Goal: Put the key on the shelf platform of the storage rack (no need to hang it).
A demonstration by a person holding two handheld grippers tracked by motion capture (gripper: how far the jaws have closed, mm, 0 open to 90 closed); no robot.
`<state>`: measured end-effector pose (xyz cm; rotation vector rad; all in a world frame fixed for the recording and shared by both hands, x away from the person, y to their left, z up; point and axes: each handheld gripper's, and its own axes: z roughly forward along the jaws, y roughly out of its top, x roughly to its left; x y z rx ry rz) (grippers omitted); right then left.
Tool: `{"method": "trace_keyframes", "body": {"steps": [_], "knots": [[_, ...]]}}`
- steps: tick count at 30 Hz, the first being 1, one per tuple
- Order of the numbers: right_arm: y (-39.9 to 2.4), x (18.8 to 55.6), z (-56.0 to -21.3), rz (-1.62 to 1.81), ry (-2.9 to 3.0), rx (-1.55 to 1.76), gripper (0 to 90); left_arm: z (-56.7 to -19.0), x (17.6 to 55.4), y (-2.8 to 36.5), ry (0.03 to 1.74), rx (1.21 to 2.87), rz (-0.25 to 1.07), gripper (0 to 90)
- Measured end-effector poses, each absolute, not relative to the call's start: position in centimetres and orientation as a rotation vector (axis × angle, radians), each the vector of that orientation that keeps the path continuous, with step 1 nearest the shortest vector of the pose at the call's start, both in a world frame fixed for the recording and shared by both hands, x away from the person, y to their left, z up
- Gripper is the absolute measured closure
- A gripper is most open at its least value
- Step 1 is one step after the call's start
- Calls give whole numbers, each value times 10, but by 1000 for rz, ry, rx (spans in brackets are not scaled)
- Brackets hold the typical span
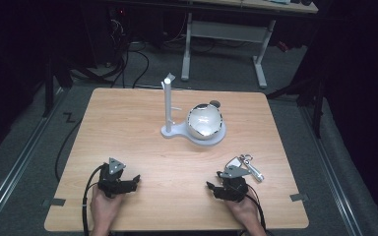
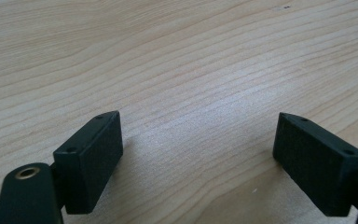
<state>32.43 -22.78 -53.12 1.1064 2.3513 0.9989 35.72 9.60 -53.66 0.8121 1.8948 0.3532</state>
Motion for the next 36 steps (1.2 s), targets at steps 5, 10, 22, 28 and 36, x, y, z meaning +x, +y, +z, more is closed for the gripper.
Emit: {"method": "trace_keyframes", "body": {"steps": [5,10,22,28,36], "knots": [[-228,324,-531,1000,2348,1109,423,-537,357,96,1896,810,353,162],[-227,323,-531,993,2344,1115,424,-537,357,96,1895,812,353,163],[-227,323,-531,1002,2349,1112,421,-536,358,96,1903,797,361,167],[-227,323,-531,997,2350,1113,421,-536,358,96,1903,798,361,167],[-229,323,-531,1006,2329,1145,474,-537,358,96,1899,809,357,152]]}}
